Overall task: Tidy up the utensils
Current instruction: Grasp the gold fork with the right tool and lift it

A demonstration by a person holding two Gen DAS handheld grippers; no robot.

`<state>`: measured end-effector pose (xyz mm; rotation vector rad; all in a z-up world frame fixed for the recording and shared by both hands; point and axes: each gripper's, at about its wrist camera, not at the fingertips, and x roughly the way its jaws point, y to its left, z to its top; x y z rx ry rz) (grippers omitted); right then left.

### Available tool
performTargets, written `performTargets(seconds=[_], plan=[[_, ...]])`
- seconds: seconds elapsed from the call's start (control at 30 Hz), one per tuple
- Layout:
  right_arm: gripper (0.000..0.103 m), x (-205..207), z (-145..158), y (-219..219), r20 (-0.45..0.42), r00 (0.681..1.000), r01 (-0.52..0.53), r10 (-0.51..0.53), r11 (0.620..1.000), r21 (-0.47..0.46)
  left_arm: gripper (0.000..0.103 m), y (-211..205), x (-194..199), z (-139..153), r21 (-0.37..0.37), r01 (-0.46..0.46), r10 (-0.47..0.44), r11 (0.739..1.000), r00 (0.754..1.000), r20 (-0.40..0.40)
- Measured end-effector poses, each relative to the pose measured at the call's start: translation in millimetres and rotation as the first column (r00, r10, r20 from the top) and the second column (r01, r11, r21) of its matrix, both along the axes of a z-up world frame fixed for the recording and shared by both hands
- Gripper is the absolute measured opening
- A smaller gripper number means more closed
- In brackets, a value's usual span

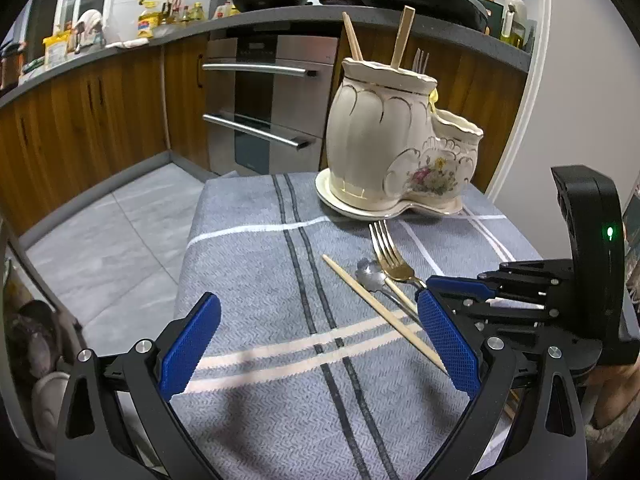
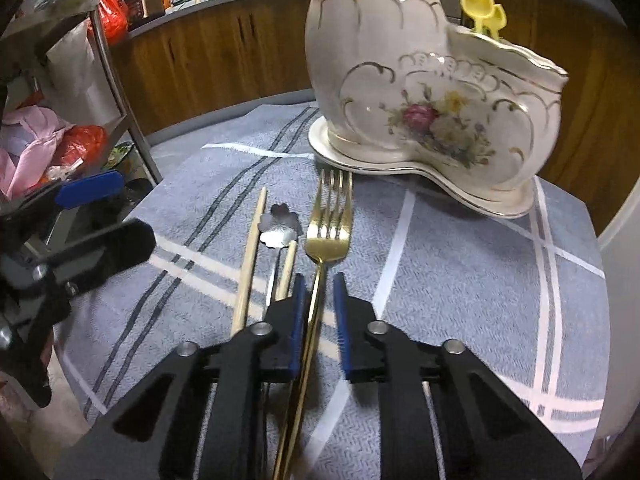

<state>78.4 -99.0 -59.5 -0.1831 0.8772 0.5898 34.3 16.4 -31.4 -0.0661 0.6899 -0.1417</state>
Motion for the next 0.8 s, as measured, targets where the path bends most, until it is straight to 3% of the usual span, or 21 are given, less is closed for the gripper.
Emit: performTargets(seconds=[0.17,0.43,0.67,0.8], plan=[[0.006,1.5,2.1,-14.0,-0.020,1.000,0.017,-0.016,0.997,0.069,0.098,-4.3,1.2,-2.3,0.011,0.000,0.000,1.000,1.000,-0.019],[0.006,-19.0,32.5,-49.6,0.089,0.995,0.030,-0.047,0.983,0.183,0.095,-34.5,5.0,-3.7,0.054,0.001,0.004,0.999,0.997,-0.081],[0.006,-42.0,67.3,-82.1,0.253,0.962,0.026,-0.100,0.960,0.279,0.057,-47.6,9.4,-19.8,0.059,-0.039,0.048,0.997,0.986,-0.162],[0.005,-51.1,81.0,-99.6,0.319,0.938,0.023,-0.135,0.943,0.331,0.046,-54.3,10.7,-23.7,0.059,-0.063,0.073,0.996,0.981,-0.182]])
